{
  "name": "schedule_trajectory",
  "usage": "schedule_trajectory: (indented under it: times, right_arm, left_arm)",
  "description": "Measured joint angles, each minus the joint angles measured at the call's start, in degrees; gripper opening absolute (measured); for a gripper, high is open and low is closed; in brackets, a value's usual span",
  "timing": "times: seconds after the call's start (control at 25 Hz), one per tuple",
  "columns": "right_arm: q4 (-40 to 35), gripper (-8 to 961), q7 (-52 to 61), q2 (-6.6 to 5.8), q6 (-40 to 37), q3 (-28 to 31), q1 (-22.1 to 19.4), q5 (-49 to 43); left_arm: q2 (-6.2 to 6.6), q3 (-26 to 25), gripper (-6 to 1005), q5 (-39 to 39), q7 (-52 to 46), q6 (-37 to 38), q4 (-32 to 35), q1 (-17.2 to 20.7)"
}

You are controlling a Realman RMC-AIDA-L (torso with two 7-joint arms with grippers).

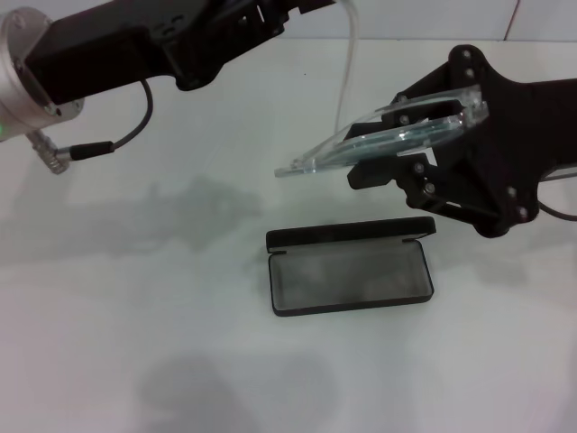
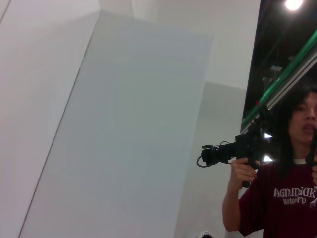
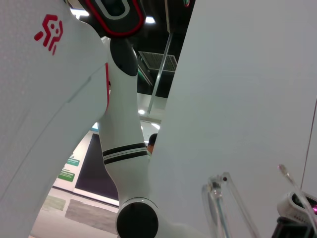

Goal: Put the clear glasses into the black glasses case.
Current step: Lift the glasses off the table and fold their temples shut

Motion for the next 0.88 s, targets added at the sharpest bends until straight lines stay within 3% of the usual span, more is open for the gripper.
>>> schedule_trajectory:
  times: [0.88]
  right_arm:
    - [0.9, 98, -1.4, 0.0, 1.7, 0.0, 0.0, 0.0]
  left_arm:
    - [0.0, 5.4, 101, -0.9, -0.1, 0.3, 0.0, -1.4]
